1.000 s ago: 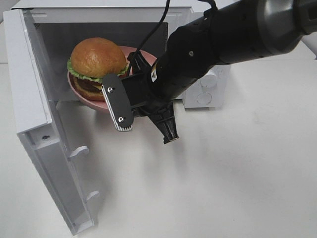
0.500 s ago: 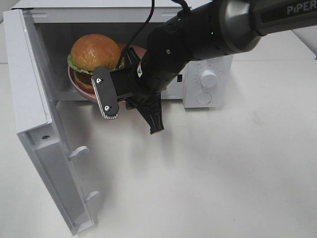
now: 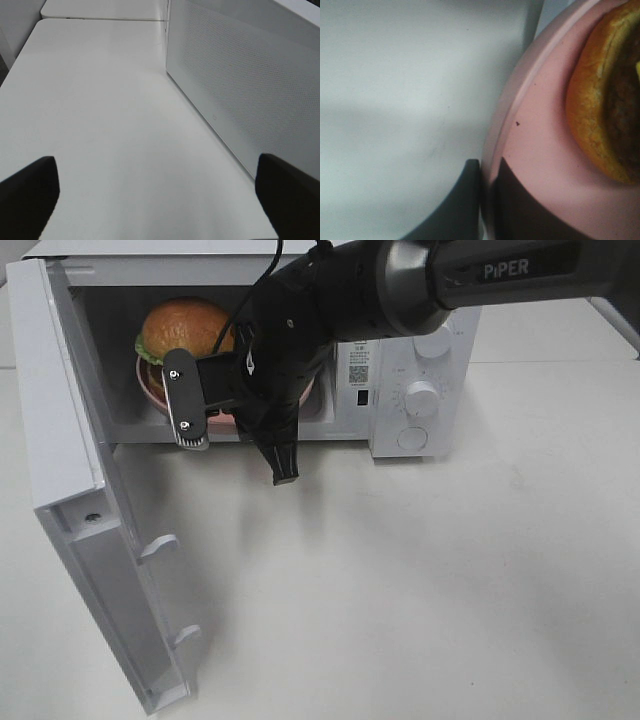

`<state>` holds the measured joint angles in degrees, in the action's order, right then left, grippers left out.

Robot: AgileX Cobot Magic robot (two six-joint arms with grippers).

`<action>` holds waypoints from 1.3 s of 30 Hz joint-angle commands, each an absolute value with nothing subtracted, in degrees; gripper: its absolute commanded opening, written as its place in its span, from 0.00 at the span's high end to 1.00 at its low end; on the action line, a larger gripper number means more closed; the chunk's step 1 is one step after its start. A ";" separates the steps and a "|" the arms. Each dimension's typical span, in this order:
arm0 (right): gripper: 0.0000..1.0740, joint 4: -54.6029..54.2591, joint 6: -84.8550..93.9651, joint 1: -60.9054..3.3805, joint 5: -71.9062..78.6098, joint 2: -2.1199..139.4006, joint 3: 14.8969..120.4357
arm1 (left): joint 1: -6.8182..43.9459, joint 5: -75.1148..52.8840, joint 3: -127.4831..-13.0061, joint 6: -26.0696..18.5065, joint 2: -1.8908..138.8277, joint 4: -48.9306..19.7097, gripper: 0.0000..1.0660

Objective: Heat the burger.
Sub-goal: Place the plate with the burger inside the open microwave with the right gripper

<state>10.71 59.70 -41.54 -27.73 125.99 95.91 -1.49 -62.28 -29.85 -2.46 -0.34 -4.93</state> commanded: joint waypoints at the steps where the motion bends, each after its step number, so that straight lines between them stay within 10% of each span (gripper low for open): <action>1: 1.00 12.72 57.58 -41.42 -25.95 126.28 98.89 | -1.09 -61.48 -29.68 -2.46 -1.38 -4.93 0.06; 39: 0.98 12.20 57.01 -39.48 -26.30 138.43 115.28 | -1.09 -61.48 -29.68 -2.46 -1.26 -4.93 0.06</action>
